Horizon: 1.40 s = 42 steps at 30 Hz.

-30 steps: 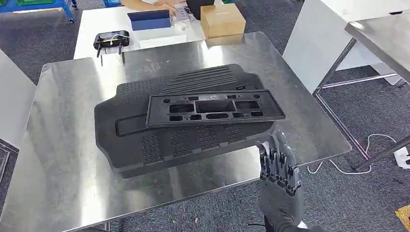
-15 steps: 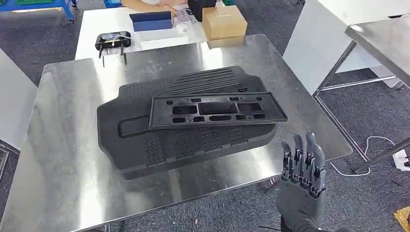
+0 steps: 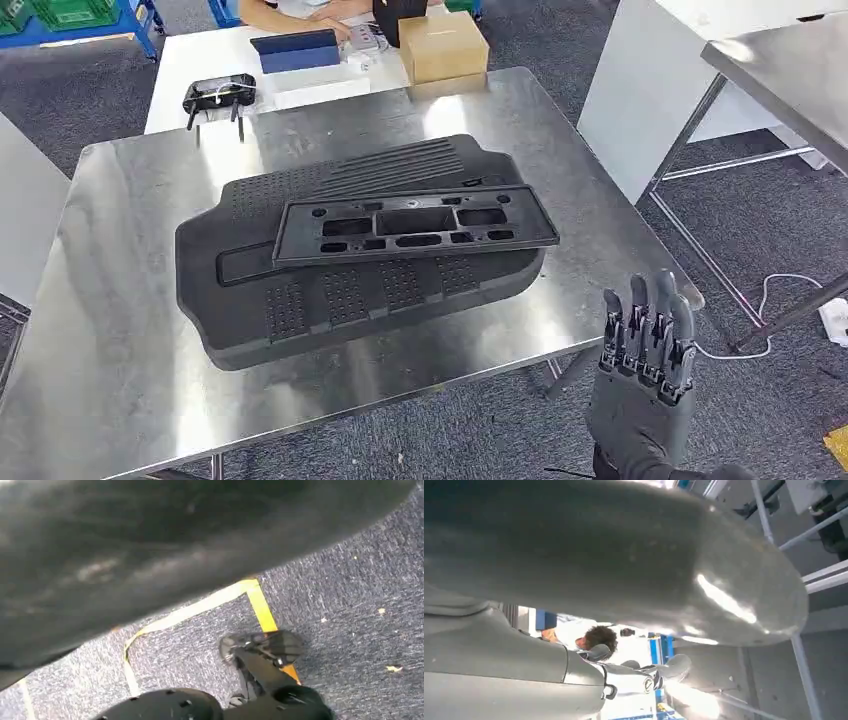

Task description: Take the parts from the cabinet and place them on the table.

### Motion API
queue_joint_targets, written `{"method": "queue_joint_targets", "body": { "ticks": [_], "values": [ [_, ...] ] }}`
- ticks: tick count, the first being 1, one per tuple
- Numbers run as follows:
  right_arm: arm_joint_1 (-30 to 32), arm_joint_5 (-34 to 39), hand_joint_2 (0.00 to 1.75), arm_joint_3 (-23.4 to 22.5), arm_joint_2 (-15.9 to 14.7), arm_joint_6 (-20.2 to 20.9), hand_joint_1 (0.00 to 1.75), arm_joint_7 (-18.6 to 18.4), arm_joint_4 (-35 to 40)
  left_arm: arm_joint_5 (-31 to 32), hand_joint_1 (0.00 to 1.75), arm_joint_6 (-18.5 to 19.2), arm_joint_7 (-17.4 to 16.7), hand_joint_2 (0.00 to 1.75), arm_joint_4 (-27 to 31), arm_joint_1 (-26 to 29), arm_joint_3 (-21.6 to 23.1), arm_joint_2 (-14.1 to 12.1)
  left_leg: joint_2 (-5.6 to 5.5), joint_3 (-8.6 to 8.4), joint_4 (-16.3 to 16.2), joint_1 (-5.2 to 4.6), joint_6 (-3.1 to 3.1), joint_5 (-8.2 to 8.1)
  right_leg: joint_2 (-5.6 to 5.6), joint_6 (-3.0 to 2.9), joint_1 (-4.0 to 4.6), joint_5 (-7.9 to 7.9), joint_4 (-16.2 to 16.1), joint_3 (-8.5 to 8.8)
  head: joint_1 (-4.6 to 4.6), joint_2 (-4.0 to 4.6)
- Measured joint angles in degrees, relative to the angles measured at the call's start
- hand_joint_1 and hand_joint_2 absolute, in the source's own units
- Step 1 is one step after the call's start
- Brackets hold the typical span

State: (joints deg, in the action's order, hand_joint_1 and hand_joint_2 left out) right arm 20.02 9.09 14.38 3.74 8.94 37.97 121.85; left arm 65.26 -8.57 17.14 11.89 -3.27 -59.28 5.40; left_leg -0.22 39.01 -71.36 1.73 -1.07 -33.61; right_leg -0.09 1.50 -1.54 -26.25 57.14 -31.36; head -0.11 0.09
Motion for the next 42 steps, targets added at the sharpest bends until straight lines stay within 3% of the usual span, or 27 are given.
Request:
{"method": "queue_joint_targets", "body": {
  "ticks": [1, 2, 3, 4, 6, 7, 8, 10, 12, 13, 15, 17, 18, 20, 21, 22, 26, 27, 29, 31, 32, 34, 36, 37, 38, 41, 42],
  "values": [
    [0.0, 0.0, 0.0, -0.1, 0.0, 0.0, 0.0, 0.0, 0.0, 0.0, 0.0, 0.0, 0.0, 0.0, 0.0, 0.0, 0.0, 0.0, 0.01, 1.59, -3.8, 0.0, -0.01, -1.41, 0.02, -0.2, 0.21, 0.04, 0.0, -0.09, 0.06, 0.0],
    [0.0, 0.0, 0.0, -0.2, 0.0, 0.0, 0.0, 0.0, -0.1, 0.0, 0.0, 0.0, 0.0, 0.0, 0.0, 0.1, 0.0, 0.0, 0.0, 2.17, -5.4, 0.0, 0.04, -1.55, 0.02, -0.2, 0.36, 0.04, 0.0, -0.11, 0.02, 0.0],
    [0.1, 0.2, 0.0, -0.4, 0.1, 0.0, 0.0, 0.0, -0.1, 0.0, 0.0, 0.0, 0.0, 0.0, 0.0, 0.1, 0.0, 0.0, 0.0, 1.35, -4.1, -0.01, 0.18, -0.37, 0.01, -0.2, 0.43, 0.04, 0.1, -0.08, 0.02, 0.0],
    [0.2, 0.3, 0.0, -0.5, 0.2, 0.1, 0.0, 0.0, -0.1, 0.0, 0.0, 0.0, 0.0, 0.0, 0.0, 0.1, 0.0, 0.0, 0.01, -0.79, -0.4, 0.0, 0.38, 1.76, 0.0, -0.18, 0.43, 0.04, 0.1, 0.03, 0.02, 0.0],
    [0.3, 0.5, 0.0, -0.9, 0.4, 0.2, 0.0, -0.1, -0.2, 0.0, 0.0, -0.1, 0.0, 0.0, 0.0, 0.1, -0.1, 0.0, 0.01, -6.68, 10.0, 0.01, 0.8, 6.11, -0.06, -0.13, 0.43, 0.01, 0.2, 0.31, 0.0, 0.0],
    [0.3, 0.5, 0.0, -1.0, 0.5, 0.2, 0.0, -0.1, -0.2, 0.0, 0.0, -0.1, 0.0, 0.0, 0.0, 0.0, -0.1, 0.0, -0.05, -7.56, 11.8, -0.21, 0.76, 5.19, -0.03, 0.03, 0.93, -0.04, 0.3, 0.1, 0.07, 0.0],
    [0.3, 0.6, 0.0, -1.1, 0.6, 0.3, 0.0, -0.1, -0.2, 0.0, 0.0, -0.1, 0.0, 0.0, 0.0, -0.1, -0.1, 0.0, -0.1, -7.17, 12.1, -0.38, 1.03, 5.5, -0.02, 0.24, 1.08, -0.01, 0.4, -0.17, 0.13, 0.0],
    [0.3, 0.6, 0.0, -1.4, 0.8, 0.4, 0.0, -0.1, -0.2, 0.0, 0.0, -0.1, 0.0, 0.0, 0.0, 0.0, -0.2, 0.0, -0.14, -6.82, 12.0, -0.98, 1.56, 5.78, 0.01, 1.01, 0.62, 0.5, 0.0, -0.33, 0.07, 0.0],
    [0.3, 0.7, 0.0, -1.5, 0.9, 0.4, 0.0, -0.2, -0.2, 0.0, 0.0, -0.1, 0.0, 0.0, 0.0, 0.0, -0.3, 0.1, 0.04, -6.65, 12.7, -0.54, 2.67, 6.54, -0.02, 1.5, 0.46, 0.06, 0.6, -1.2, 0.09, 0.0],
    [0.4, 0.7, 0.0, -1.7, 0.9, 0.4, 0.0, -0.2, -0.1, 0.0, 0.0, -0.1, 0.0, 0.0, 0.0, 0.0, -0.4, 0.1, 0.04, -6.43, 12.7, -0.62, 3.04, 6.74, 0.04, 1.21, 0.58, -1.57, 2.7, -2.1, 0.26, 0.0],
    [0.4, 0.7, 0.0, -1.9, 1.0, 0.4, 0.0, -0.2, -0.2, 0.0, 0.0, -0.2, 0.0, 0.0, 0.0, 0.0, -0.5, 0.0, 0.06, -5.78, 12.6, -0.71, 3.51, 7.07, 0.02, 0.6, 0.53, -5.75, 11.6, -6.11, 0.41, 0.0],
    [0.5, 0.9, 0.0, -2.3, 1.0, 0.4, 0.0, -0.2, -0.3, 0.0, 0.0, -0.2, 0.0, 0.0, 0.0, 0.0, -0.5, 0.0, 0.11, -5.19, 12.6, -0.88, 3.65, 7.39, 0.02, 0.92, 0.54, -7.9, 18.4, -8.98, 0.42, 0.0],
    [0.6, 0.9, 0.0, -2.5, 1.0, 0.4, 0.0, -0.2, -0.4, 0.0, 0.0, -0.2, 0.0, 0.0, 0.0, 0.0, -0.5, 0.0, 0.1, -5.04, 12.6, -0.9, 3.62, 7.56, 0.02, 1.35, 0.54, -7.35, 17.5, -8.23, 0.39, 0.0],
    [0.6, 1.0, 0.0, -2.6, 1.0, 0.4, 0.0, -0.2, -0.5, 0.0, 0.0, -0.2, 0.0, 0.0, 0.0, 0.0, -0.6, 0.2, 0.01, -4.91, 12.6, -0.9, 3.42, 7.84, 0.03, 2.32, 0.56, -4.24, 8.7, -3.06, 0.44, 0.0],
    [0.6, 1.0, 0.0, -2.7, 1.1, 0.4, 0.0, -0.2, -0.5, 0.0, 0.0, -0.2, 0.1, 0.0, 0.0, 0.0, -0.7, 0.2, -0.04, -4.91, 12.6, -0.9, 3.23, 7.97, 0.04, 2.48, 0.58, -2.67, 3.0, 0.27, 0.48, 0.0],
    [0.5, 1.0, 0.0, -2.8, 1.2, 0.4, 0.0, -0.2, -0.5, 0.0, 0.0, -0.2, 0.2, 0.0, 0.0, 0.0, -0.7, 0.3, -0.02, -4.86, 12.6, -1.04, 2.95, 8.1, 0.06, 2.02, 0.74, -2.35, -1.0, 2.19, 0.48, 0.0],
    [0.7, 1.3, 0.0, -3.0, 1.3, 0.5, 0.0, -0.3, -0.6, 0.0, 0.0, -0.2, 0.3, 0.0, 0.0, 0.0, -0.8, 0.3, 0.04, -4.83, 12.9, -1.1, 1.58, 8.84, 0.0, 0.6, 1.32, -1.29, -0.8, 1.48, 0.35, 0.0],
    [0.7, 1.3, 0.0, -3.0, 1.5, 0.5, 0.0, -0.3, -0.6, 0.0, 0.0, -0.2, 0.3, 0.0, 0.0, 0.0, -0.8, 0.2, 0.03, -4.51, 12.5, -0.9, 1.29, 8.48, 0.04, -0.08, 0.13, -0.63, -1.4, 2.09, 0.35, 0.0],
    [0.7, 1.3, 0.0, -3.0, 1.7, 0.5, 0.0, -0.3, -0.6, 0.0, 0.0, -0.2, 0.3, 0.0, 0.0, 0.0, -0.8, 0.2, 0.01, -2.92, 7.9, -0.87, 1.0, 4.06, 0.25, -0.68, 0.24, -0.19, -1.4, 1.8, 0.07, 0.0],
    [0.7, 1.3, 0.0, -3.0, 1.8, 0.5, 0.0, -0.3, -0.7, 0.0, 0.0, -0.2, 0.3, 0.0, 0.0, 0.0, -0.8, 0.3, 0.01, 0.5, -1.4, -0.85, 0.5, -0.83, 0.4, -0.71, 0.33, -0.02, -1.3, 1.33, 0.09, 0.0],
    [0.8, 1.3, 0.0, -3.1, 1.8, 0.5, 0.0, -0.3, -0.8, 0.1, 0.0, -0.2, 0.3, 0.0, 0.0, 0.0, -0.9, 0.3, 0.02, 1.31, -4.1, -0.79, 0.29, -1.62, 0.43, -0.6, 0.33, 0.08, -1.1, 1.11, 0.09, 0.0],
    [0.8, 1.3, 0.0, -3.1, 1.8, 0.5, 0.0, -0.3, -0.9, 0.1, 0.0, -0.3, 0.3, 0.0, 0.0, 0.1, -0.9, 0.2, 0.04, -0.77, -1.8, -0.42, 0.07, 0.38, 0.41, -0.53, 0.17, 0.08, -0.6, 0.79, 0.07, 0.0],
    [0.9, 1.4, 0.0, -3.2, 1.9, 0.5, 0.0, -0.3, -1.0, 0.1, 0.0, -0.5, 0.4, 0.0, 0.0, 0.0, -0.9, 0.1, 0.05, -6.77, 8.4, 0.17, -0.38, 4.89, 0.29, -0.3, -0.22, -0.08, 0.4, 0.41, 0.07, 0.0],
    [0.9, 1.4, 0.0, -3.2, 1.9, 0.5, 0.0, -0.3, -1.0, 0.1, 0.0, -0.5, 0.5, 0.0, 0.0, 0.0, -0.9, 0.2, -0.29, -7.93, 10.8, 0.27, -0.78, 3.75, 0.27, 0.24, 0.04, -0.28, 0.9, 0.03, 0.07, 0.0],
    [0.9, 1.4, 0.0, -3.3, 1.9, 0.5, 0.0, -0.3, -1.0, 0.2, 0.0, -0.6, 0.6, 0.0, 0.0, 0.0, -0.9, 0.5, -0.69, -7.4, 11.0, 0.0, -0.01, 4.29, 0.21, 0.58, 0.52, -0.34, 1.6, -0.59, -0.26, 0.0],
    [1.0, 1.4, 0.0, -3.4, 2.1, 0.5, 0.0, -0.3, -1.0, 0.2, 0.0, -0.9, 0.7, 0.0, 0.0, -0.1, -0.9, 0.5, -0.67, -6.47, 10.5, -0.51, 1.24, 4.89, 0.14, 1.95, 0.46, 0.63, 0.8, -0.94, 0.13, 0.0],
    [1.0, 1.5, 0.0, -3.4, 2.1, 0.5, 0.0, -0.3, -1.0, 0.2, 0.0, -0.9, 0.8, 0.0, 0.0, -0.1, -0.9, 0.5, -0.53, -6.08, 11.0, -0.36, 2.13, 5.48, 0.06, 2.19, 0.33, 0.61, 1.0, -1.27, 0.06, 0.0]
  ]
}}
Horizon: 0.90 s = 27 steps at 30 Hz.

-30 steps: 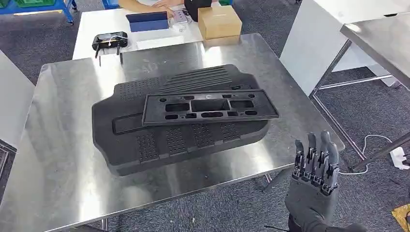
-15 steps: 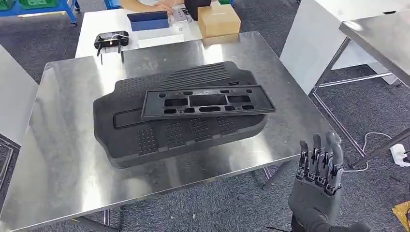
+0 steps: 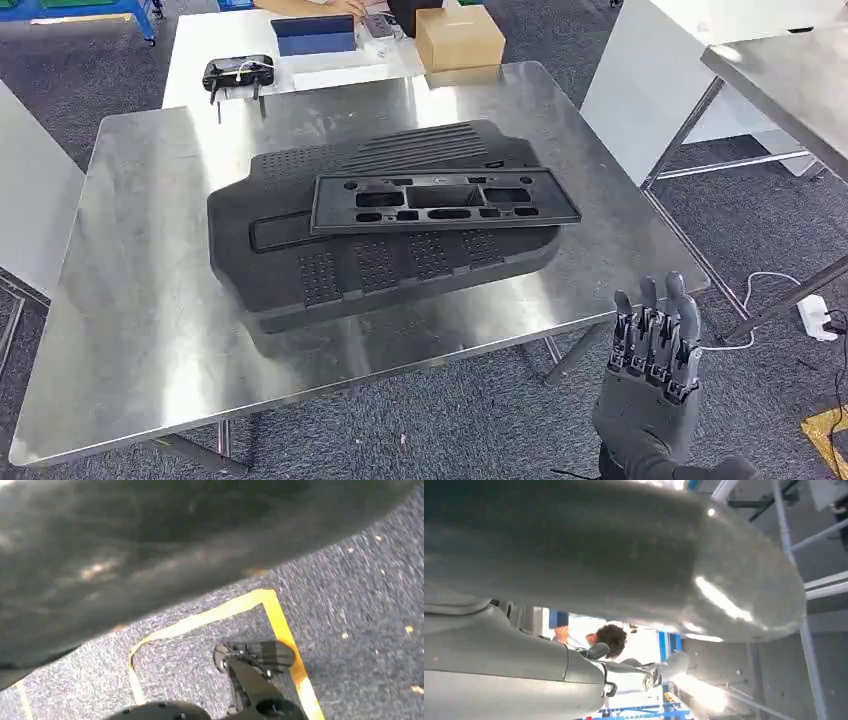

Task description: Take the parts from the cabinet and place them on the table.

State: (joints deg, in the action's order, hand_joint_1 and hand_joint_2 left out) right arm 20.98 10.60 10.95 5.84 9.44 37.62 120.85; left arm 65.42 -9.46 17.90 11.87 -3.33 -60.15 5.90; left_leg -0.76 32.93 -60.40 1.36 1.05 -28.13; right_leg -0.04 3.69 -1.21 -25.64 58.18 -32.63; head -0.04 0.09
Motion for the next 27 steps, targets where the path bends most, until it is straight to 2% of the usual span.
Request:
{"method": "queue_joint_targets", "body": {
  "ticks": [1, 2, 3, 4, 5, 6, 7, 8, 9, 10, 11, 12, 13, 14, 15, 16, 17, 18, 19, 20, 21, 22, 23, 24, 25, 26, 27],
  "values": [
    [0.0, 0.1, 0.0, -0.2, 0.0, 0.0, 0.0, 0.0, 0.0, 0.0, 0.0, -0.1, 0.0, 0.0, 0.0, 0.0, 0.0, 0.0, 0.14, 0.35, 0.0, -0.04, 0.58, 0.39, 0.03, -0.11, -0.1, -1.23, 1.1, -1.17, 0.11, 0.0],
    [0.0, 0.1, 0.0, -0.4, 0.0, 0.0, 0.0, 0.0, 0.0, 0.0, 0.0, -0.2, 0.1, 0.0, 0.0, 0.0, 0.0, 0.0, 0.14, 0.89, 0.0, -0.04, 1.08, 0.71, 0.02, -0.52, -0.1, -3.42, 3.9, -2.32, 0.44, 0.0],
    [0.0, 0.1, 0.0, -0.4, 0.0, 0.0, 0.0, 0.0, 0.0, 0.0, 0.0, -0.2, 0.1, 0.0, 0.0, 0.0, 0.0, 0.0, 0.18, 1.47, 0.0, -0.19, 1.45, 1.1, 0.02, -0.92, -0.08, -5.86, 8.3, -4.14, 0.53, 0.0],
    [0.0, 0.2, 0.0, -0.4, 0.0, 0.0, 0.0, 0.0, 0.0, 0.0, 0.0, -0.2, 0.1, 0.0, 0.0, 0.0, 0.0, 0.0, 0.28, 2.05, 0.0, -0.33, 1.55, 1.43, 0.02, -1.16, -0.08, -7.88, 12.6, -5.76, 0.5, 0.0],
    [0.0, 0.2, 0.0, -0.4, 0.0, 0.0, 0.0, -0.1, -0.1, 0.0, 0.0, -0.2, 0.1, 0.0, 0.0, 0.0, 0.0, 0.0, 0.36, 2.64, -0.1, -0.49, 1.62, 1.81, 0.02, -1.07, -0.08, -9.23, 16.2, -6.92, 0.52, 0.0],
    [0.0, 0.2, 0.0, -0.5, 0.0, -0.1, 0.0, -0.2, -0.2, 0.0, 0.0, -0.2, 0.1, 0.0, 0.0, 0.0, 0.0, 0.0, 0.46, 3.13, -0.1, -0.61, 1.61, 2.22, 0.02, -0.72, -0.05, -9.37, 17.1, -6.79, 0.48, 0.0],
    [0.0, 0.3, 0.0, -0.6, 0.0, -0.2, 0.0, -0.2, -0.3, 0.0, 0.0, -0.2, 0.1, 0.0, 0.0, 0.0, 0.0, 0.0, 0.49, 3.64, -0.1, -0.7, 1.6, 2.63, 0.02, -0.34, 0.04, -8.59, 15.2, -5.14, 0.53, 0.0],
    [0.0, 0.4, 0.0, -0.6, 0.0, -0.2, 0.0, -0.3, -0.3, 0.0, 0.0, -0.2, 0.2, 0.0, 0.0, 0.0, 0.0, 0.0, 0.48, 4.06, -0.1, -0.76, 1.52, 3.04, 0.03, 0.0, 0.14, -7.16, 11.1, -2.35, 0.5, 0.0],
    [0.0, 0.4, 0.0, -0.6, 0.1, -0.3, 0.0, -0.3, -0.3, 0.0, 0.0, -0.2, 0.2, 0.0, 0.0, 0.0, 0.0, 0.0, 0.45, 4.46, 0.0, -0.77, 1.39, 3.44, 0.03, 0.14, 0.32, -5.76, 5.8, 1.15, 0.5, 0.0],
    [0.0, 0.4, 0.0, -0.7, 0.1, -0.3, 0.0, -0.3, -0.3, 0.0, 0.0, -0.2, 0.2, 0.0, 0.0, -0.1, 0.0, 0.0, 0.44, 4.57, -0.1, -0.73, 1.27, 3.83, 0.03, -0.25, 0.62, -5.28, 0.8, 4.63, 0.5, 0.0],
    [-0.1, 0.4, 0.0, -0.7, 0.1, -0.3, 0.0, -0.3, -0.3, 0.0, 0.0, -0.2, 0.2, 0.0, 0.0, 0.0, 0.0, 0.1, 0.37, 4.72, -0.1, -0.95, 0.86, 4.14, 0.07, -0.65, 1.1, -5.5, -1.6, 6.73, 0.46, 0.0],
    [0.0, 0.4, 0.0, -0.7, 0.2, -0.3, 0.0, -0.3, -0.2, 0.1, 0.0, -0.2, 0.2, 0.0, 0.0, 0.0, 0.0, 0.1, 0.44, 4.46, 0.2, -0.81, 0.39, 4.57, 0.06, -0.7, 1.2, -4.64, -1.1, 5.96, 0.35, 0.0],
    [-0.1, 0.4, 0.0, -0.7, 0.2, -0.3, 0.0, -0.3, -0.2, 0.1, 0.0, -0.2, 0.3, 0.0, 0.0, -0.1, 0.0, 0.1, 0.48, 4.48, 0.2, -0.68, 0.01, 4.86, 0.06, -1.06, 1.42, -4.77, -1.5, 5.51, 0.68, 0.0],
    [0.0, 0.4, 0.0, -0.7, 0.2, -0.4, 0.0, -0.4, -0.3, 0.1, 0.0, -0.2, 0.3, 0.0, 0.0, -0.1, 0.0, 0.2, 0.52, 4.35, 0.7, -0.54, -0.51, 5.42, 0.06, -1.48, 1.57, -4.52, -1.4, 5.29, 0.57, 0.0],
    [0.0, 0.4, 0.0, -0.7, 0.3, -0.5, 0.0, -0.5, -0.3, 0.1, 0.0, -0.2, 0.3, 0.0, 0.0, 0.0, -0.1, 0.2, 0.51, 4.39, 1.1, -0.62, -1.01, 5.91, 0.09, -2.06, 1.24, -3.72, -2.2, 5.16, 0.77, 0.0],
    [0.0, 0.3, 0.0, -0.7, 0.4, -0.7, 0.0, -0.8, -0.3, 0.1, 0.0, -0.3, 0.3, 0.0, 0.0, 0.0, -0.1, 0.1, 0.56, 4.85, 0.5, -0.44, -1.14, 4.82, 0.23, -2.44, 0.29, -2.89, -2.6, 4.94, 0.59, 0.0],
    [0.0, 0.2, 0.0, -0.7, 0.5, -1.1, 0.0, -1.2, -0.3, 0.1, 0.0, -0.3, 0.3, 0.0, 0.0, 0.0, -0.1, 0.0, 0.56, 5.37, -1.5, -0.55, -1.22, 1.64, 0.23, -3.18, 0.37, -2.4, -2.6, 4.43, 0.64, 0.0],
    [0.1, 0.2, 0.0, -0.7, 0.6, -1.3, 0.0, -1.5, -0.5, 0.2, 0.0, -0.3, 0.3, 0.0, 0.0, 0.1, -0.1, 0.1, 0.54, 6.14, -4.9, -0.49, -1.35, -1.73, 0.26, -3.48, 0.38, -2.04, -2.6, 3.99, 0.28, 0.0],
    [0.2, 0.2, 0.0, -0.7, 0.6, -1.6, 0.0, -1.9, -0.7, 0.3, 0.0, -0.3, 0.3, 0.0, 0.0, 0.1, -0.1, 0.1, 0.55, 7.13, -9.2, -0.45, -1.61, -4.72, 0.31, -3.48, 0.43, -1.62, -2.6, 3.53, 0.37, 0.0],
    [0.2, 0.3, 0.0, -0.8, 0.6, -1.9, 0.0, -2.2, -1.0, 0.3, 0.0, -0.3, 0.3, 0.0, 0.0, 0.1, -0.1, 0.1, 0.55, 7.88, -13.2, -0.45, -1.9, -6.51, 0.37, -3.4, 0.45, -1.2, -2.5, 2.93, 0.31, 0.0],
    [0.3, 0.4, 0.0, -0.8, 0.6, -2.1, 0.0, -2.5, -1.4, 0.3, 0.0, -0.3, 0.3, 0.0, 0.0, 0.1, -0.2, 0.0, 0.55, 7.71, -15.1, -0.38, -2.11, -6.54, 0.43, -3.32, 0.44, -0.9, -2.5, 2.53, 0.31, 0.0],
    [0.4, 0.5, 0.0, -0.8, 0.6, -2.3, 0.0, -2.8, -1.7, 0.4, 0.0, -0.3, 0.3, 0.0, 0.0, 0.1, -0.2, 0.0, 0.57, 6.49, -14.5, -0.23, -2.29, -5.41, 0.43, -3.07, 0.39, -0.56, -2.4, 2.54, 0.31, 0.0],
    [0.5, 0.5, 0.0, -0.8, 0.6, -2.4, 0.0, -2.9, -1.9, 0.4, 0.0, -0.3, 0.3, 0.0, 0.0, 0.1, -0.4, 0.0, 0.59, 3.99, -11.5, 0.01, -2.43, -3.54, 0.41, -2.84, 0.24, -0.32, -2.1, 2.08, 0.28, 0.0],
    [0.5, 0.3, 0.0, -0.8, 0.6, -2.5, 0.0, -3.0, -2.1, 0.5, 0.0, -0.3, 0.3, 0.0, 0.0, 0.0, -0.5, -0.1, 0.59, 0.46, -6.6, 0.22, -2.58, -1.65, 0.37, -2.61, 0.07, -0.18, -1.7, 1.6, 0.31, 0.0],
    [0.6, 0.1, 0.0, -0.8, 0.6, -2.7, 0.0, -3.0, -2.3, 0.5, 0.0, -0.3, 0.4, 0.0, 0.0, 0.0, -0.5, -0.1, 0.58, -3.03, -1.3, 0.47, -2.76, -0.91, 0.4, -2.52, 0.07, -0.21, -1.1, 1.25, 0.22, 0.0],
    [0.7, 0.0, 0.0, -0.8, 0.6, -2.8, 0.0, -3.0, -2.3, 0.5, 0.0, -0.3, 0.4, 0.0, 0.0, 0.0, -0.5, 0.0, 0.38, -4.34, 0.5, 0.08, -2.74, -2.35, 0.48, -2.34, 0.47, -0.12, -0.5, 0.43, 0.13, 0.0],
    [0.6, -0.1, 0.0, -0.8, 0.6, -2.9, 0.0, -3.0, -2.4, 0.6, 0.0, -0.3, 0.4, 0.0, 0.0, 0.0, -0.5, 0.0, 0.29, -3.7, 0.6, -0.04, -2.03, -2.0, 0.45, -2.02, 0.6, 0.09, -0.2, 0.28, 0.18, 0.0]
  ]
}}
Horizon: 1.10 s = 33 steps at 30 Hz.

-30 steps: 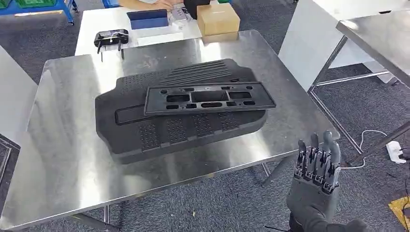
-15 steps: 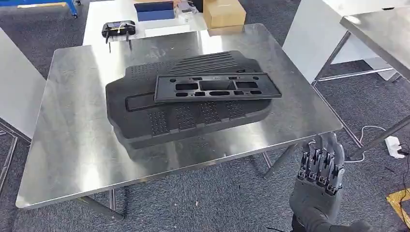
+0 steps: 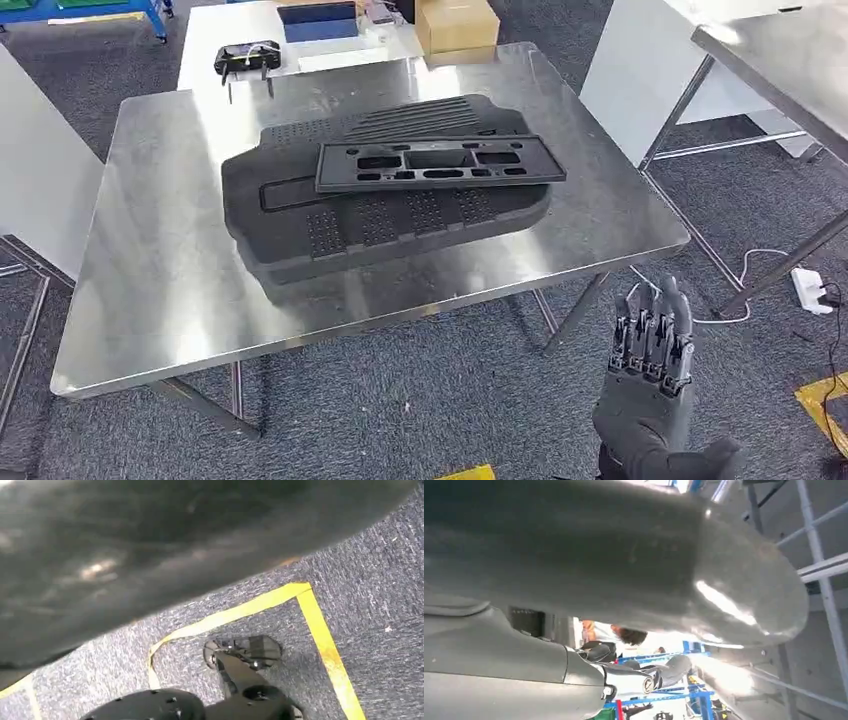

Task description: Take the parts from the cabinet and place them on the table.

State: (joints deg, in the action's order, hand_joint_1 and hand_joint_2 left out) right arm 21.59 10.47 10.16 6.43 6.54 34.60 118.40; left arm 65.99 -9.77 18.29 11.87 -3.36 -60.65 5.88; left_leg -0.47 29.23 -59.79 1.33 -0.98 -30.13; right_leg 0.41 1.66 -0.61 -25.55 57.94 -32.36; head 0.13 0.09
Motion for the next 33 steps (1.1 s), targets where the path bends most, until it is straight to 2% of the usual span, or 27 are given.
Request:
{"method": "queue_joint_targets", "body": {
  "ticks": [2, 3, 4, 5, 6, 7, 8, 9, 10, 11, 13, 14, 15, 17, 18, 19, 20, 21, 23, 24, 25, 26, 28, 29, 30, 32, 33],
  "values": [
    [0.1, -0.1, 0.0, 0.0, 0.0, 0.0, 0.0, 0.0, -0.1, 0.0, 0.0, 0.0, 0.0, 0.0, 0.0, 0.0, 0.0, 0.0, 0.04, 0.53, 0.1, -0.3, 0.66, 0.1, 0.01, 0.83, -0.11, 0.61, -0.2, -0.28, -0.04, 0.0],
    [0.1, 0.0, 0.0, 0.0, 0.0, 0.0, 0.0, 0.0, -0.1, 0.0, 0.0, 0.0, 0.0, 0.0, 0.0, 0.0, 0.0, 0.0, 0.1, 0.94, 0.3, -0.39, 1.37, 0.58, -0.03, 1.35, -0.16, 0.96, -0.2, -0.43, -0.09, 0.0],
    [0.1, 0.0, 0.0, 0.0, 0.0, -0.1, 0.0, 0.0, -0.2, 0.0, 0.0, 0.0, 0.0, 0.0, 0.0, -0.1, -0.1, 0.0, 0.41, 1.31, 0.6, -0.03, 2.24, 1.17, -0.13, 1.48, -0.33, 0.36, 0.5, -1.18, -0.09, 0.0],
    [0.1, 0.0, 0.0, 0.0, 0.0, -0.1, 0.0, 0.0, -0.2, 0.0, 0.0, 0.0, 0.0, 0.0, 0.0, -0.1, -0.1, 0.0, 0.43, 1.91, 0.6, -0.16, 2.76, 1.56, -0.21, 1.27, -0.27, -1.46, 2.4, -2.39, 0.06, 0.0],
    [0.1, 0.0, 0.0, 0.0, 0.0, -0.1, 0.0, 0.0, -0.3, 0.0, 0.0, 0.0, 0.0, 0.0, 0.0, -0.1, -0.2, 0.0, 0.46, 2.54, 0.6, -0.2, 3.26, 1.98, -0.21, 0.76, -0.29, -3.91, 5.9, -3.9, 0.35, 0.0],
    [0.1, 0.0, 0.0, 0.0, 0.0, -0.1, 0.0, 0.0, -0.4, 0.0, 0.0, 0.0, 0.0, 0.0, 0.0, -0.1, -0.2, 0.0, 0.47, 3.28, 0.5, -0.28, 3.39, 2.5, -0.22, 0.4, -0.29, -6.31, 10.6, -5.66, 0.35, 0.0],
    [0.1, 0.0, 0.0, 0.0, 0.0, -0.1, 0.0, 0.0, -0.5, 0.0, 0.0, 0.0, 0.0, 0.0, 0.0, -0.1, -0.2, 0.0, 0.49, 4.01, 0.5, -0.36, 3.43, 3.01, -0.22, 0.3, -0.28, -8.15, 15.0, -7.18, 0.3, 0.0],
    [0.2, 0.0, 0.0, 0.0, 0.0, -0.1, 0.0, 0.0, -0.6, 0.0, 0.0, 0.0, 0.0, 0.0, 0.0, -0.1, -0.2, 0.0, 0.54, 4.67, 0.5, -0.45, 3.41, 3.48, -0.22, 0.59, -0.28, -8.77, 17.4, -7.72, 0.33, 0.0],
    [0.2, 0.0, 0.0, 0.0, -0.1, -0.1, 0.0, 0.0, -0.7, 0.0, 0.0, 0.0, 0.0, 0.0, 0.0, -0.1, -0.2, 0.0, 0.55, 5.21, 0.5, -0.48, 3.36, 3.9, -0.22, 1.0, -0.27, -8.25, 17.1, -6.89, 0.3, 0.0],
    [0.2, -0.1, 0.0, 0.0, -0.1, -0.2, 0.0, 0.0, -0.8, 0.0, 0.0, 0.0, 0.0, 0.0, 0.0, -0.1, -0.2, 0.0, 0.54, 5.73, 0.5, -0.49, 3.28, 4.32, -0.22, 1.53, -0.23, -6.89, 14.3, -4.74, 0.33, 0.0],
    [0.1, -0.2, 0.0, 0.0, -0.1, -0.2, 0.0, 0.0, -0.8, 0.1, 0.0, 0.0, 0.0, 0.0, 0.0, -0.1, -0.2, 0.0, 0.44, 6.47, 0.5, -0.49, 2.97, 5.14, -0.21, 1.94, -0.11, -4.11, 4.1, 2.03, 0.33, 0.0],
    [0.0, -0.3, 0.0, 0.0, -0.1, -0.4, 0.0, 0.0, -0.8, 0.3, 0.0, 0.0, 0.0, 0.0, 0.0, -0.1, -0.2, 0.1, 0.39, 6.57, 0.5, -0.54, 2.71, 5.47, -0.21, 1.44, 0.0, -4.32, -0.8, 5.37, 0.35, 0.0],
    [0.0, -0.4, 0.0, 0.0, -0.1, -0.7, 0.0, -0.2, -0.8, 0.4, 0.0, 0.0, 0.0, 0.0, 0.0, -0.1, -0.2, 0.1, 0.38, 6.76, 0.5, -0.7, 2.27, 5.94, -0.24, 1.17, 0.44, -4.28, -1.9, 6.26, 0.09, 0.0],
    [0.1, -0.4, 0.0, 0.0, -0.1, -1.2, 0.0, -0.6, -0.9, 0.5, 0.0, 0.0, 0.0, 0.0, 0.0, -0.1, -0.2, 0.1, 0.44, 6.65, 0.8, -0.57, 1.5, 6.64, -0.3, 0.87, 0.66, -3.99, -1.9, 5.09, 0.26, 0.0],
    [0.1, -0.4, 0.0, -0.1, -0.1, -1.4, 0.0, -0.8, -0.9, 0.5, 0.0, 0.0, 0.0, 0.0, 0.0, -0.1, -0.2, 0.1, 0.44, 6.56, 1.2, -0.52, 1.04, 7.0, -0.3, 0.34, 0.7, -3.66, -2.1, 4.96, 0.17, 0.0],
    [0.1, -0.4, 0.0, -0.1, 0.0, -1.4, 0.0, -0.9, -0.9, 0.5, 0.0, 0.0, 0.0, 0.0, 0.0, 0.0, -0.2, 0.0, 0.43, 6.82, 0.8, -0.42, 0.74, 6.75, -0.22, -0.43, -0.34, -2.92, -2.7, 4.82, 0.26, 0.0],
    [0.1, -0.4, 0.0, -0.1, 0.0, -1.6, 0.0, -0.9, -1.0, 0.5, 0.0, 0.0, 0.0, 0.0, 0.0, 0.0, -0.2, 0.0, 0.37, 7.28, -0.3, -0.41, 0.62, 4.76, -0.16, -0.83, -0.29, -2.57, -2.7, 4.57, 0.13, 0.0],
    [0.2, -0.4, 0.0, -0.1, 0.0, -1.9, 0.0, -1.1, -1.0, 0.5, 0.0, 0.0, 0.0, 0.0, 0.0, 0.1, -0.2, 0.0, 0.35, 8.11, -3.5, -0.37, 0.52, 1.05, -0.04, -1.47, -0.3, -2.17, -2.7, 4.11, -0.13, 0.0],
    [0.3, -0.4, 0.0, -0.1, 0.0, -2.1, 0.0, -1.1, -1.3, 0.6, 0.0, 0.0, 0.0, 0.0, 0.0, 0.1, -0.2, 0.1, 0.27, 10.3, -12.2, -0.31, 0.04, -4.55, 0.07, -1.7, -0.12, -1.5, -2.6, 3.36, -0.13, 0.0],
    [0.3, -0.4, 0.0, -0.1, 0.0, -2.4, 0.0, -1.2, -1.5, 0.6, 0.0, 0.0, 0.0, 0.0, 0.0, 0.1, -0.2, 0.1, 0.27, 10.73, -15.0, -0.24, -0.2, -5.23, 0.08, -1.65, -0.04, -1.23, -2.5, 3.27, -0.07, 0.0],
    [0.4, -0.5, 0.0, -0.1, 0.0, -2.5, 0.0, -1.3, -1.6, 0.6, 0.0, 0.0, 0.0, 0.0, 0.0, 0.1, -0.2, 0.1, 0.28, 10.12, -15.5, -0.15, -0.29, -4.7, 0.08, -1.48, -0.04, -1.03, -2.3, 3.01, -0.13, 0.0],
    [0.5, -0.5, 0.0, -0.1, 0.0, -2.6, 0.0, -1.3, -1.7, 0.6, 0.0, 0.0, 0.0, 0.0, 0.0, 0.1, -0.2, 0.0, 0.3, 8.1, -13.1, -0.05, -0.37, -3.01, 0.03, -1.4, -0.09, -0.81, -2.0, 2.57, -0.13, 0.0],
    [0.5, -0.6, 0.0, -0.1, 0.0, -3.0, 0.0, -1.3, -1.7, 0.6, 0.0, 0.0, 0.0, 0.0, 0.0, 0.1, -0.3, 0.0, 0.32, 1.65, -3.2, 0.23, -0.47, 1.08, 0.0, -1.28, -0.35, -0.82, -0.9, 1.92, -0.18, 0.0],
    [0.5, -0.7, 0.0, -0.1, 0.0, -3.1, 0.0, -1.3, -1.7, 0.6, 0.0, 0.0, 0.0, 0.0, 0.0, 0.1, -0.3, 0.0, 0.23, 0.04, -0.3, 0.25, -0.4, -0.11, 0.02, -1.05, -0.24, -0.89, -0.5, 1.4, -0.09, 0.0],
    [0.4, -0.7, 0.0, -0.1, 0.0, -3.1, 0.0, -1.3, -1.7, 0.6, 0.0, 0.0, 0.0, 0.0, 0.0, 0.1, -0.3, 0.0, 0.11, 0.0, 0.2, -0.17, 0.13, 0.52, 0.03, -0.77, 0.3, -0.74, 0.1, 0.67, -0.2, 0.0],
    [0.5, -0.7, 0.0, -0.1, 0.0, -3.1, 0.0, -1.4, -1.7, 0.6, 0.0, 0.0, 0.0, 0.0, 0.0, 0.1, -0.3, 0.0, 0.17, 0.96, 0.1, -0.39, 0.56, 0.64, -0.04, 0.15, 0.24, -0.1, -0.1, 0.3, -0.13, 0.0],
    [0.5, -0.7, 0.0, -0.1, 0.0, -3.1, 0.0, -1.4, -1.7, 0.6, 0.0, 0.0, 0.0, 0.0, 0.0, 0.1, -0.3, 0.0, 0.17, 1.24, 0.1, -0.54, 1.03, 0.94, -0.05, 0.63, 0.05, 0.22, -0.3, 0.18, 0.02, 0.0]
  ]
}}
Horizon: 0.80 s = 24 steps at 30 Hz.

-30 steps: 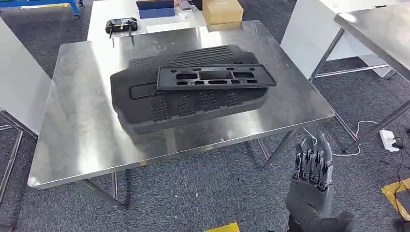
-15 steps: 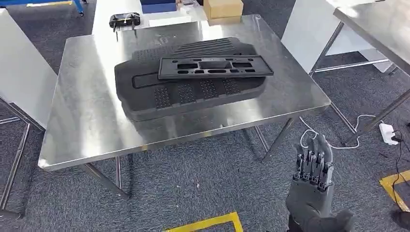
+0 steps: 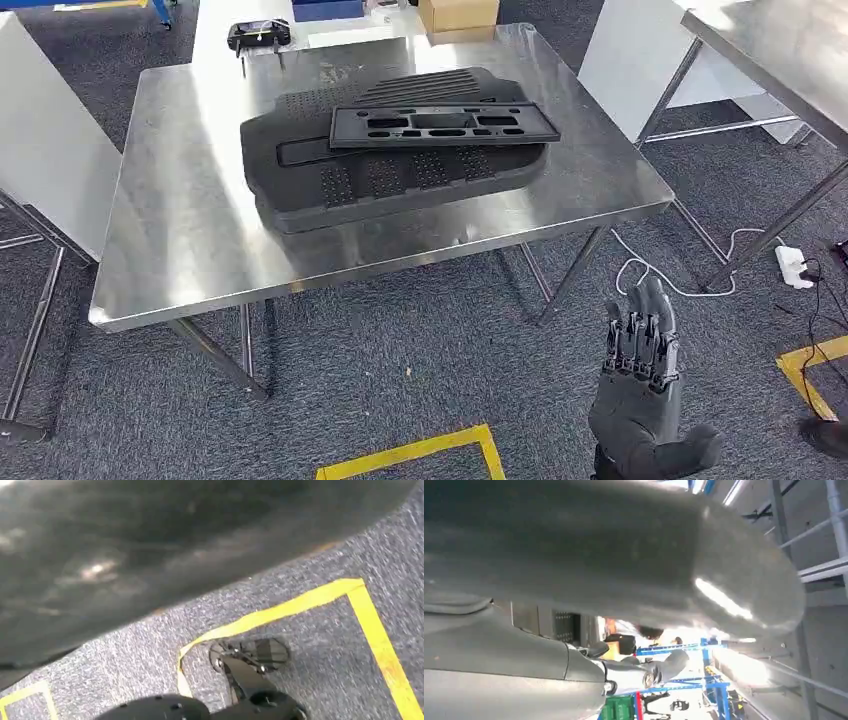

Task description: Take the parts from the cabinet and place them on the table.

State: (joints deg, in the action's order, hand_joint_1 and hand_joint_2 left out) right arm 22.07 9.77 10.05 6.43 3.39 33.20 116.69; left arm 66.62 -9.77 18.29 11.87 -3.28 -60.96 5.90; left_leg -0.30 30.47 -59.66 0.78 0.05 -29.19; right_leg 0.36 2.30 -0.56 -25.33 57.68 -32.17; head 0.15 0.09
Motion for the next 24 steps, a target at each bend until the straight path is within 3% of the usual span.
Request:
{"method": "queue_joint_targets", "body": {
  "ticks": [1, 3, 5, 6, 7, 8, 10, 11, 12, 13, 18, 19, 20, 21, 22, 23, 24],
  "values": [
    [0.0, 0.0, 0.0, 0.0, 0.0, 0.0, 0.0, 0.0, 0.0, 0.0, 0.0, 0.0, 0.0, 0.0, 0.0, 0.0, 0.0, 0.1, 0.16, 0.47, 0.6, 0.41, 0.94, 0.66, -0.08, 0.28, 0.31, -0.04, 0.3, -0.39, -0.11, 0.0],
    [0.0, 0.0, 0.0, 0.0, 0.0, 0.0, 0.0, 0.0, 0.0, 0.0, 0.0, 0.0, 0.0, 0.0, 0.0, -0.2, 0.0, 0.0, 0.3, 1.36, 0.7, 0.41, 2.12, 1.5, -0.26, -0.14, -0.01, -3.49, 4.1, -2.65, 0.44, 0.0],
    [0.1, 0.0, 0.0, 0.0, 0.0, -0.1, 0.0, 0.0, 0.0, 0.0, 0.0, 0.0, 0.0, 0.0, 0.0, -0.1, 0.0, 0.0, 0.34, 2.64, 0.6, 0.27, 2.34, 2.36, -0.25, -0.42, -0.23, -8.18, 13.8, -6.36, 0.46, 0.0],
    [0.1, 0.0, 0.0, 0.0, 0.0, -0.1, 0.0, 0.0, 0.0, 0.0, 0.0, 0.0, 0.0, 0.0, 0.0, -0.1, 0.0, 0.0, 0.4, 3.18, 0.6, 0.24, 2.3, 2.75, -0.25, -0.19, -0.27, -9.33, 17.2, -7.44, 0.5, 0.0],
    [0.1, 0.0, 0.0, 0.0, 0.0, -0.1, 0.0, 0.0, -0.1, 0.0, 0.0, 0.0, 0.0, 0.0, 0.0, -0.1, 0.0, 0.0, 0.43, 3.65, 0.6, 0.24, 2.19, 3.14, -0.25, 0.3, -0.29, -9.3, 18.1, -7.27, 0.46, 0.0],
    [0.1, 0.0, 0.0, 0.0, 0.0, -0.1, 0.0, 0.0, -0.1, 0.0, 0.0, 0.0, 0.0, 0.0, 0.0, -0.1, 0.0, 0.0, 0.43, 4.05, 0.6, 0.26, 2.11, 3.47, -0.25, 0.89, -0.3, -8.37, 16.1, -5.7, 0.52, 0.0],
    [0.1, 0.0, 0.0, 0.0, 0.0, -0.1, 0.0, 0.0, -0.2, 0.0, 0.0, 0.0, 0.0, 0.0, 0.0, -0.1, 0.0, 0.2, 0.37, 4.74, 0.6, 0.35, 1.77, 4.19, -0.24, 1.86, -0.32, -4.98, 5.6, 0.94, 0.5, 0.0],
    [0.0, 0.0, 0.0, 0.0, 0.0, -0.1, 0.0, 0.0, -0.2, 0.0, 0.0, 0.0, 0.0, 0.0, 0.0, -0.2, 0.0, 0.1, 0.3, 4.9, 0.6, 0.3, 1.43, 4.53, -0.23, 1.81, -0.32, -4.24, -0.1, 4.48, 0.55, 0.0],
    [-0.1, 0.0, 0.0, 0.0, 0.0, -0.1, 0.0, 0.0, -0.2, 0.0, 0.0, 0.0, 0.0, 0.0, 0.0, -0.1, 0.0, 0.1, 0.26, 5.2, 0.6, 0.07, 1.05, 4.88, -0.32, 1.34, 0.1, -4.47, -1.8, 5.84, 0.55, 0.0],
    [0.1, 0.0, 0.0, 0.0, 0.0, -0.1, 0.0, 0.0, -0.2, 0.0, 0.0, 0.0, 0.0, 0.0, 0.0, -0.1, 0.0, 0.1, 0.31, 5.13, 0.8, 0.07, 0.8, 5.18, -0.43, 1.21, 0.21, -3.85, -1.3, 5.43, 0.35, 0.0],
    [0.1, 0.0, 0.0, 0.0, 0.0, -0.1, 0.0, 0.0, -0.2, 0.0, 0.0, 0.0, 0.0, 0.0, 0.0, -0.1, 0.0, 0.1, 0.31, 5.11, 0.8, 0.07, 0.75, 5.22, -0.43, 1.19, 0.21, -3.78, -1.3, 5.35, 0.35, 0.0],
    [0.1, 0.0, 0.0, 0.0, -0.1, -0.1, 0.0, 0.0, -0.2, 0.0, 0.0, 0.0, 0.0, 0.0, 0.0, -0.1, 0.0, 0.1, 0.28, 5.15, 0.8, 0.07, 0.39, 5.56, -0.42, 1.12, 0.25, -3.77, -1.6, 4.58, 0.44, 0.0],
    [0.2, 0.0, 0.0, -0.1, -0.1, -0.1, 0.0, 0.0, -0.2, 0.0, 0.0, 0.0, 0.0, 0.0, 0.0, -0.1, 0.0, 0.1, 0.26, 5.16, 1.3, 0.18, -0.5, 6.26, -0.43, 0.38, 0.39, -3.36, -1.6, 3.99, 0.28, 0.0],
    [0.1, 0.0, 0.0, -0.1, 0.0, -0.7, 0.0, -0.3, -0.2, 0.0, 0.0, 0.0, 0.0, 0.0, 0.0, 0.0, -0.1, 0.0, 0.12, 7.3, -5.0, 0.36, -0.83, -0.99, -0.17, -1.79, -0.43, -1.83, -2.0, 3.47, 0.09, 0.0],
    [0.3, -2.4, 0.0, -0.2, 0.0, -4.0, 0.0, -1.9, -0.7, 0.0, 0.0, -0.1, 0.0, 0.0, 0.0, 0.0, -0.2, 0.0, 0.11, 9.8, -16.2, 0.41, -1.26, -5.92, -0.04, -1.89, -0.05, -0.87, -1.7, 2.04, 0.13, 0.0],
    [0.4, -3.1, 0.0, -0.3, 0.0, -5.0, 0.0, -2.5, -1.0, -0.1, 0.0, -0.1, 0.0, 0.0, 0.0, 0.0, -0.2, 0.0, 0.12, 8.45, -15.2, 0.42, -1.26, -4.91, -0.05, -1.91, -0.06, -0.69, -1.4, 1.6, 0.09, 0.0],
    [0.7, -3.8, 0.0, -0.5, 0.0, -6.1, 0.0, -3.4, -1.3, -0.1, 0.0, -0.2, 0.0, 0.0, 0.0, 0.0, -0.2, 0.0, 0.13, 5.81, -11.7, 0.46, -1.25, -3.08, -0.05, -1.8, -0.13, -0.62, -1.1, 1.2, 0.07, 0.0]
  ]
}}
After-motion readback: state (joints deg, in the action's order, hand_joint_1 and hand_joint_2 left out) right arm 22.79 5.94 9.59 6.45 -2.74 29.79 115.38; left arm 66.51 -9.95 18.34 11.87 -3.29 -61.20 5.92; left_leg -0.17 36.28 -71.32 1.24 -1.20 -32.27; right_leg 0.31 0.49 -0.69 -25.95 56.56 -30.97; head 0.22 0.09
